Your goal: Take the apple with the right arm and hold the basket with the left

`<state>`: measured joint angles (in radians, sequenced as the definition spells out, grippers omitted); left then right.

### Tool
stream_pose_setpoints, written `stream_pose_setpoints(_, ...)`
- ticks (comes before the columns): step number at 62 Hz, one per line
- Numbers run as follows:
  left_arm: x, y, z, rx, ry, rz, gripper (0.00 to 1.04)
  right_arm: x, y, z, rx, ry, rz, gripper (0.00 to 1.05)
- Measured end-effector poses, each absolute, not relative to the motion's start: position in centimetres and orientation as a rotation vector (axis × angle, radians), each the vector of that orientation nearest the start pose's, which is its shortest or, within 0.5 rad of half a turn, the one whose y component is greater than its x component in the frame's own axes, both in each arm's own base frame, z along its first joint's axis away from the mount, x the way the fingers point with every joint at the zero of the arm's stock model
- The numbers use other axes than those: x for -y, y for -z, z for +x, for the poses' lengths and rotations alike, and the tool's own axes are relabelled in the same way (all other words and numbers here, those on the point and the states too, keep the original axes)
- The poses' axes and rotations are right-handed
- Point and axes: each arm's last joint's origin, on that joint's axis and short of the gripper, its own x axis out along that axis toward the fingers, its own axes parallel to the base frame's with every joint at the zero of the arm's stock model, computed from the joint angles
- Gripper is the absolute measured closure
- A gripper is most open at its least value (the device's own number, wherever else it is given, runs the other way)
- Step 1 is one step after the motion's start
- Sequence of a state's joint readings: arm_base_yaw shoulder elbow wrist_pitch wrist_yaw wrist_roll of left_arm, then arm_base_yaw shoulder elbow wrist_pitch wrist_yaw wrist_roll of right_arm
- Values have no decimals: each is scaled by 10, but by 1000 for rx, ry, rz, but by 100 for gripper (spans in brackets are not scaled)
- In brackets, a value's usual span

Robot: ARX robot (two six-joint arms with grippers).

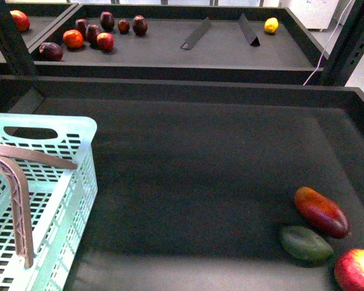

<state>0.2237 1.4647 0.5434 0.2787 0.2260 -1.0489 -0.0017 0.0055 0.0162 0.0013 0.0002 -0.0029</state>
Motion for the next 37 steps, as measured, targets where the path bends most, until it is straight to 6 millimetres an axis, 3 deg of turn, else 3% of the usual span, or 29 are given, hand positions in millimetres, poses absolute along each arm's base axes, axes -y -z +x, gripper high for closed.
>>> stream_pose_setpoints(13,-45,-143,284,-615,-385,-1166,7,0,-169,97,12,2,-3,9)
stream_pose_setpoints(27,-43,-137,293,-638,-453,-1179,7,0,-169,97,12,2,-3,9)
stream_pose_setpoints(37,-42,-139,294,-653,-482,-1181,38,0,-169,97,12,2,-3,9)
